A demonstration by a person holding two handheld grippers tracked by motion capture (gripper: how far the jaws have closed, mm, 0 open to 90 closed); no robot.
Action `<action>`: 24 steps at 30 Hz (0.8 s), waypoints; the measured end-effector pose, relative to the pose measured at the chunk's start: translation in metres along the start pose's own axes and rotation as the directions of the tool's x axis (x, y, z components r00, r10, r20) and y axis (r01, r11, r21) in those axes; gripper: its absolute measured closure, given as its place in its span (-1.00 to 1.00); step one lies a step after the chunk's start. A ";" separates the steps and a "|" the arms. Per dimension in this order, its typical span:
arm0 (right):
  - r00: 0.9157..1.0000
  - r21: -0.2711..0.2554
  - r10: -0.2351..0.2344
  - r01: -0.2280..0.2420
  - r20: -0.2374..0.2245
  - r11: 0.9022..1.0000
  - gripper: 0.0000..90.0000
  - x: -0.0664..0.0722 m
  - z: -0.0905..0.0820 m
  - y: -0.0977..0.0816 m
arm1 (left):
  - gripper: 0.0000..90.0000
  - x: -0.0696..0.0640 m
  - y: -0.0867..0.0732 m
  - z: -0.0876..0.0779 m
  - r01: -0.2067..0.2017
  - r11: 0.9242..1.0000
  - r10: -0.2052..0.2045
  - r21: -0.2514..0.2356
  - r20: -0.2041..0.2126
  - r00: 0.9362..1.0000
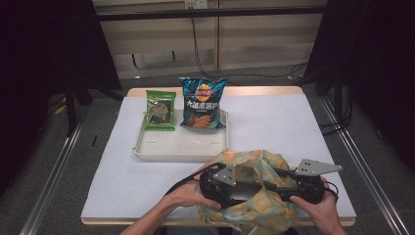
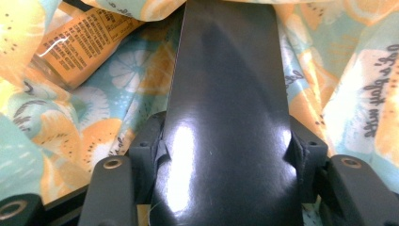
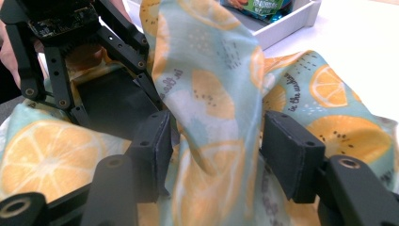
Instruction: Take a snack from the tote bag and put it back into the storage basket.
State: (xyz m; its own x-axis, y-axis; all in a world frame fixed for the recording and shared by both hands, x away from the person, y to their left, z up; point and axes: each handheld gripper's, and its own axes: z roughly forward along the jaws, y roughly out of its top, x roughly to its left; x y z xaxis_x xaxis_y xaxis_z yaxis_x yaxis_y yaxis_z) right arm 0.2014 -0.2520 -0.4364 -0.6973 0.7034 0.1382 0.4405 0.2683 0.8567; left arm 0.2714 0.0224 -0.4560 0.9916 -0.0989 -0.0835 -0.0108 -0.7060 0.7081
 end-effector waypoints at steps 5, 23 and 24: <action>1.000 -0.020 0.016 -0.015 0.009 1.000 -0.16 0.002 -0.007 0.002 | -0.04 -0.004 0.003 -0.007 0.047 0.998 -0.047 -0.027 -0.001 0.999; 0.999 -0.017 0.009 -0.008 0.052 1.000 -0.43 0.022 -0.011 0.001 | -0.03 -0.010 -0.001 -0.034 0.099 0.991 -0.101 -0.093 -0.018 0.995; 0.999 -0.020 0.012 -0.011 0.048 1.000 -0.40 0.022 -0.011 0.001 | -0.03 -0.011 -0.001 -0.036 0.098 0.992 -0.101 -0.085 -0.029 0.995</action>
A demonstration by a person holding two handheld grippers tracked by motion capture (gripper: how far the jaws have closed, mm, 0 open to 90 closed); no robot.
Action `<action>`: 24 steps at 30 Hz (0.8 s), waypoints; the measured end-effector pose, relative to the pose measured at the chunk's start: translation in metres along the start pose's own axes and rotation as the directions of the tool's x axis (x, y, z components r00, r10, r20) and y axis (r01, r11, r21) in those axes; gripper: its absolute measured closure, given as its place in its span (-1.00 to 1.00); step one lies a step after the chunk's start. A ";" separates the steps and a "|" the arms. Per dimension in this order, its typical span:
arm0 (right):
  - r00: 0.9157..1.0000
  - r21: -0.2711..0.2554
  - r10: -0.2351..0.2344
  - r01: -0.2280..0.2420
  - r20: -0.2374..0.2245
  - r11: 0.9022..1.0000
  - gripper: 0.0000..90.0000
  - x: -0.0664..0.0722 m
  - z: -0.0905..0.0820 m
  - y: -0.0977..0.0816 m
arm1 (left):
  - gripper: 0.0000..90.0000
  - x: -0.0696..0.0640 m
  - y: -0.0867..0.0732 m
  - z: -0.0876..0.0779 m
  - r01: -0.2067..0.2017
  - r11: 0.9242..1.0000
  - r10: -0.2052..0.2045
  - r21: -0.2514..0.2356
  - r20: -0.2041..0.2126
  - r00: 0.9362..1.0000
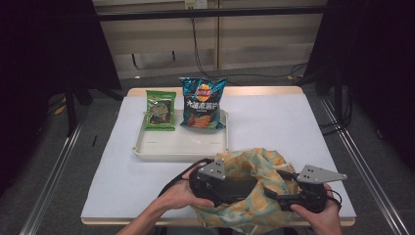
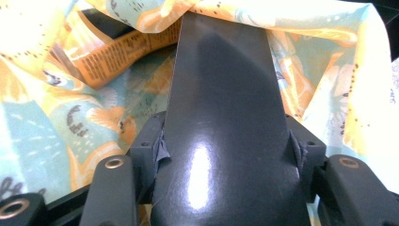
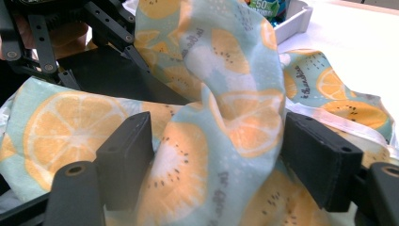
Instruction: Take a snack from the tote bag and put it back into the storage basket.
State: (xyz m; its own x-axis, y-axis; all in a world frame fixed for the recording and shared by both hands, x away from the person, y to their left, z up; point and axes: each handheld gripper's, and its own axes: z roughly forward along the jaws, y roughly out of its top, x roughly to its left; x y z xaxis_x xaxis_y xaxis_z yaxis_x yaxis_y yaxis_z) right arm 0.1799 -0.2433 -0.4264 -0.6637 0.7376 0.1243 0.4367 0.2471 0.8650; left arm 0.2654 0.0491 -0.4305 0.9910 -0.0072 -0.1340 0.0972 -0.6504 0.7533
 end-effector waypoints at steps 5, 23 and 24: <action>1.000 -0.009 -0.005 0.005 -0.004 1.000 0.03 -0.002 -0.005 -0.003 | -0.03 0.000 -0.001 -0.005 0.001 1.000 -0.001 -0.008 -0.011 1.000; 0.996 -0.048 0.028 -0.023 0.090 0.999 1.00 -0.027 -0.031 -0.009 | -0.03 0.005 0.001 -0.030 0.023 0.995 -0.026 -0.102 -0.030 0.999; 0.995 -0.044 0.031 -0.027 0.099 0.999 1.00 -0.029 -0.031 -0.010 | -0.03 0.006 0.001 -0.032 0.022 0.993 -0.025 -0.114 -0.024 0.999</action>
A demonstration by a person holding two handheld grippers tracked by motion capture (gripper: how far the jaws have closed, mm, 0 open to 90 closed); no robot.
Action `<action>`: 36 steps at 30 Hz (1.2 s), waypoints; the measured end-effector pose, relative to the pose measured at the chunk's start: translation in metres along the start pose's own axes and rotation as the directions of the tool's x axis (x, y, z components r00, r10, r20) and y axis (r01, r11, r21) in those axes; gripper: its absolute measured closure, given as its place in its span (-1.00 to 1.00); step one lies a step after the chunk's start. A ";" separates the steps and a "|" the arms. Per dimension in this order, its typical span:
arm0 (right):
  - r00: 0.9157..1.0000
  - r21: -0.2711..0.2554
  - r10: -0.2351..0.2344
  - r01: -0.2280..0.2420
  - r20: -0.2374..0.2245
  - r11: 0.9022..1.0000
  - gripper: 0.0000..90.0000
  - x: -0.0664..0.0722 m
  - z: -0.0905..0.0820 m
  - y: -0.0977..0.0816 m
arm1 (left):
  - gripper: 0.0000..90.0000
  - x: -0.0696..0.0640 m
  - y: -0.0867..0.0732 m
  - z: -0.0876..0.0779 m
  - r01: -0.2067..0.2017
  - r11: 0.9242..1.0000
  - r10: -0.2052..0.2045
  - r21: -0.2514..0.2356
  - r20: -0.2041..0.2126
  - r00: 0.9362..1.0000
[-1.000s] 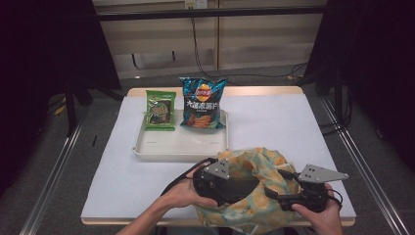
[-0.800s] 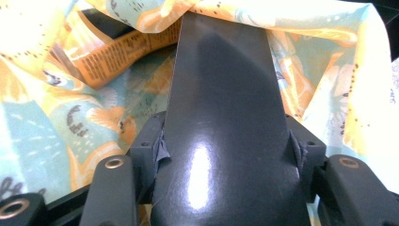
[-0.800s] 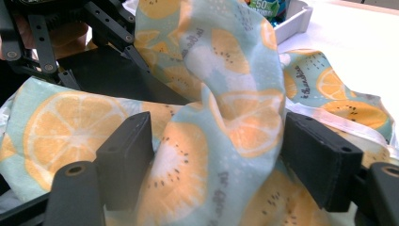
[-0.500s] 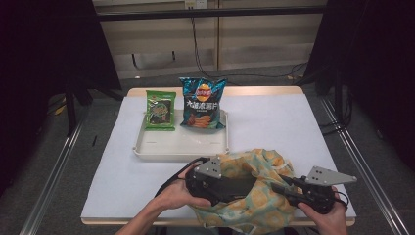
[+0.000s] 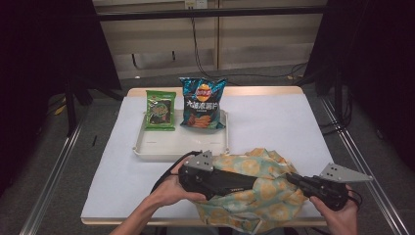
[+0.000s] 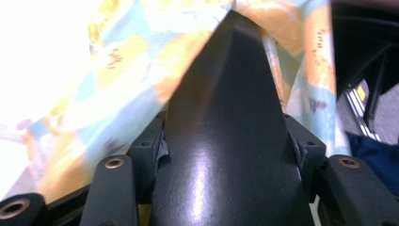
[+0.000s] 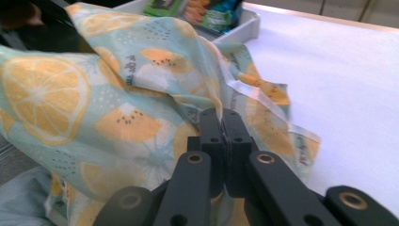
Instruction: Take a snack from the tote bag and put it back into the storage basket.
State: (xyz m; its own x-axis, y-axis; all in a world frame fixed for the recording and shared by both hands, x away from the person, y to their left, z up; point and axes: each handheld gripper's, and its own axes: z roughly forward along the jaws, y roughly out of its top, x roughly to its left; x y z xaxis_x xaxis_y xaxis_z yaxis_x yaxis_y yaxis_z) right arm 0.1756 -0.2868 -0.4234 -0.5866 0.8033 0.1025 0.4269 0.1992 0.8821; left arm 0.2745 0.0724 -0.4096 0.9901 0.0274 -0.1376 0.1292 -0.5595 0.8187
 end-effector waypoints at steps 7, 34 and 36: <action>1.000 0.029 -0.001 0.001 0.017 1.000 0.98 -0.005 0.001 -0.004 | -0.03 0.001 0.000 -0.002 0.016 1.000 -0.016 -0.021 -0.009 1.000; 0.972 -0.046 -0.091 0.083 -0.215 0.995 -0.01 0.040 0.024 0.054 | -0.03 0.000 0.007 0.013 0.053 0.999 -0.053 0.002 -0.039 0.998; 0.965 -0.018 -0.106 0.105 -0.238 0.994 -0.13 0.041 0.035 0.056 | -0.03 0.001 0.006 0.013 0.056 0.998 -0.056 -0.002 -0.036 0.998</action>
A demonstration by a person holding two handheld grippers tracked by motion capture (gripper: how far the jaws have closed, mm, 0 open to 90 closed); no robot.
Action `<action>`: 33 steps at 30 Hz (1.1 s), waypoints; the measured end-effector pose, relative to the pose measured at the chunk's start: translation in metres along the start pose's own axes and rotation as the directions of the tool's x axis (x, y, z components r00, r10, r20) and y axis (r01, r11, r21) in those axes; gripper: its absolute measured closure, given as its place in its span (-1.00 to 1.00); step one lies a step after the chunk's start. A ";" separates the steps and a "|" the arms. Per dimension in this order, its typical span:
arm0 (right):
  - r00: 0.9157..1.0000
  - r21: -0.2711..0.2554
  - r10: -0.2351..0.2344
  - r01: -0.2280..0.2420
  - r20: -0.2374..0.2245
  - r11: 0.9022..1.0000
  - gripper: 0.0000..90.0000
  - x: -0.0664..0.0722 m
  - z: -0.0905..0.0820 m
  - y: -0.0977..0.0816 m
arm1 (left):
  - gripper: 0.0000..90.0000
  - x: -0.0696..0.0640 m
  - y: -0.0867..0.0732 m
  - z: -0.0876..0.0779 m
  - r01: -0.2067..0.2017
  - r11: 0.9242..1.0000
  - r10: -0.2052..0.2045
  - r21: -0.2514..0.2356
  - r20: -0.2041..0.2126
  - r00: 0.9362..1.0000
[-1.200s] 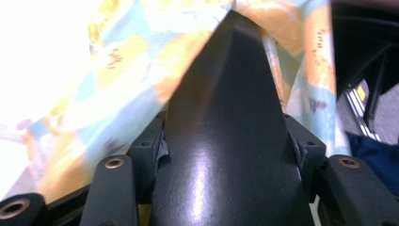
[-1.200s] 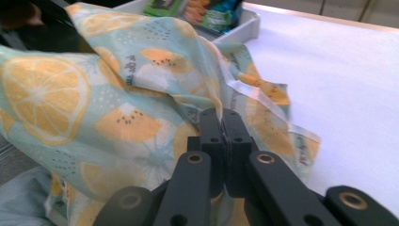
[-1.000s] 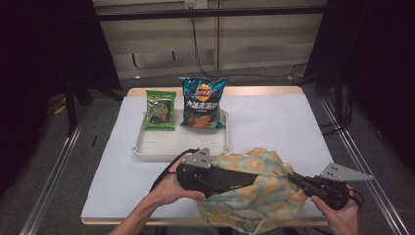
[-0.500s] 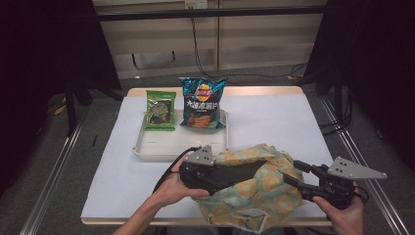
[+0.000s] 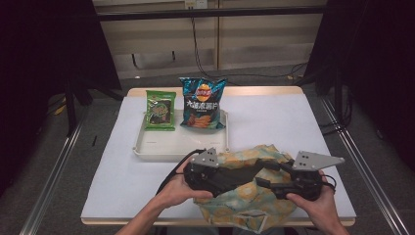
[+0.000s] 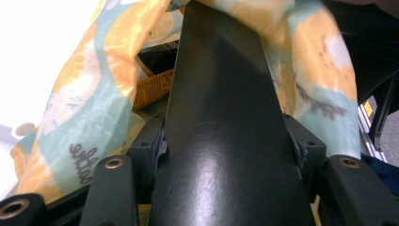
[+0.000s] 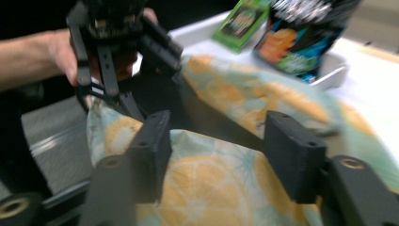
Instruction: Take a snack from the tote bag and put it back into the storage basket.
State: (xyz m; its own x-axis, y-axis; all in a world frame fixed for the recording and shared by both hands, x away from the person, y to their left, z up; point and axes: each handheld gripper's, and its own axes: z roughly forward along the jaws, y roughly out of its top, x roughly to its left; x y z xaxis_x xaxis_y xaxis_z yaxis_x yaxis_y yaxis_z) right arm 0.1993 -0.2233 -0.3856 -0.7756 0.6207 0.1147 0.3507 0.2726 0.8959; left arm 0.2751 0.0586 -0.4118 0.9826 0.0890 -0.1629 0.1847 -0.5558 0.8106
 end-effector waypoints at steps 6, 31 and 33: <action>1.000 0.037 -0.023 0.023 0.008 0.999 -0.27 -0.002 0.013 -0.010 | -0.03 0.003 -0.001 -0.001 0.015 1.000 -0.015 -0.006 0.015 1.000; 0.995 0.055 0.011 -0.016 0.095 0.998 1.00 -0.013 -0.025 -0.039 | -0.03 0.008 -0.005 -0.029 0.025 0.995 -0.022 -0.093 0.030 0.999; 0.994 0.065 0.022 -0.029 0.106 0.997 1.00 -0.016 -0.026 -0.043 | -0.03 0.008 -0.005 -0.030 0.031 0.990 -0.022 -0.141 0.065 0.998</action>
State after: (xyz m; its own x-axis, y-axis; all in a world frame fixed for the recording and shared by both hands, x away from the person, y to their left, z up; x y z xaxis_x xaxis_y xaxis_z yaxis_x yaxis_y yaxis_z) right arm 0.1827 -0.2636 -0.4149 -0.7075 0.7012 0.0884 0.4067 0.3016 0.8623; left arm 0.2828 0.0867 -0.4006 0.9751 0.0471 -0.2169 0.2158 -0.4307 0.8763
